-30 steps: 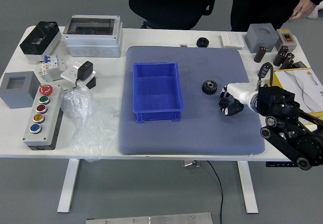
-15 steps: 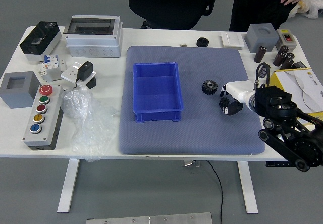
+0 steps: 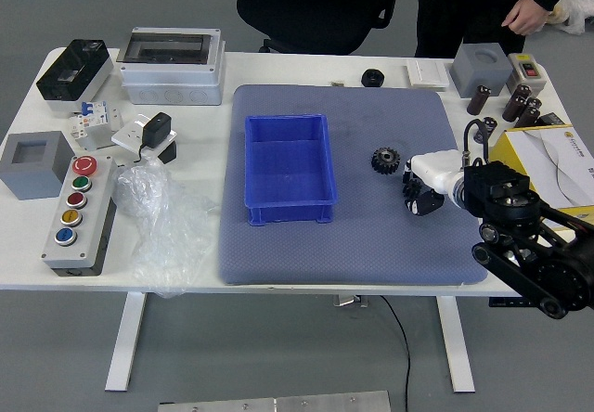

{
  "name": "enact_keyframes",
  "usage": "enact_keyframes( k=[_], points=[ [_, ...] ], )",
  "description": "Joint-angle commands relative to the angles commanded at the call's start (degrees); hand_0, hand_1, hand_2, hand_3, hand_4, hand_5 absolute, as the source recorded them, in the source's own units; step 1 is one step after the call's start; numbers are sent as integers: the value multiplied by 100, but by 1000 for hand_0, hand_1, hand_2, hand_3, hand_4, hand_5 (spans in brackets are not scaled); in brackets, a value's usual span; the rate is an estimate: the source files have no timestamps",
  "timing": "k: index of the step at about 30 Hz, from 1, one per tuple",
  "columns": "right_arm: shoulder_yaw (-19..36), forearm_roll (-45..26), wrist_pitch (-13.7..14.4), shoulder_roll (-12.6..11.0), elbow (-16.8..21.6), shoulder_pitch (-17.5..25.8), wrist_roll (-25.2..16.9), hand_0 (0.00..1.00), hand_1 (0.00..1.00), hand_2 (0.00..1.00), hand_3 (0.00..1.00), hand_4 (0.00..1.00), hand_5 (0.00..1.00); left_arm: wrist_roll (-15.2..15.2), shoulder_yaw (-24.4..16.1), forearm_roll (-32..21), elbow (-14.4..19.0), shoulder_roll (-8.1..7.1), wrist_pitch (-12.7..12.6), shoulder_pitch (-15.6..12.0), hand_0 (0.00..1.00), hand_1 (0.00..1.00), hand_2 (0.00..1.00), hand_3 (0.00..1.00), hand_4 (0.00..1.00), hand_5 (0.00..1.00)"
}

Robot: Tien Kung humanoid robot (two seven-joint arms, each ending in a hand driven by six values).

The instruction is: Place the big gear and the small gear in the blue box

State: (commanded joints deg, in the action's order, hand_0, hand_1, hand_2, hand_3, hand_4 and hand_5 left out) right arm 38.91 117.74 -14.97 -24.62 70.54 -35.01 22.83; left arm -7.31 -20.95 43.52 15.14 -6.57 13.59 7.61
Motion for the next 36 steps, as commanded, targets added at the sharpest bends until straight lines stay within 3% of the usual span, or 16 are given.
enact_keyframes(
  k=[15, 36],
  points=[
    [-137, 392, 185, 29, -45, -24, -25, 508, 528, 684, 670, 603, 283, -3, 13, -2, 0, 10, 1, 1, 857, 826, 822, 773, 593, 371],
    [-205, 486, 225, 81, -166, 5, -46, 503, 526, 671, 660, 580, 265, -2, 18, -1, -1, 22, 1, 5, 857, 826, 822, 773, 593, 373]
  ],
)
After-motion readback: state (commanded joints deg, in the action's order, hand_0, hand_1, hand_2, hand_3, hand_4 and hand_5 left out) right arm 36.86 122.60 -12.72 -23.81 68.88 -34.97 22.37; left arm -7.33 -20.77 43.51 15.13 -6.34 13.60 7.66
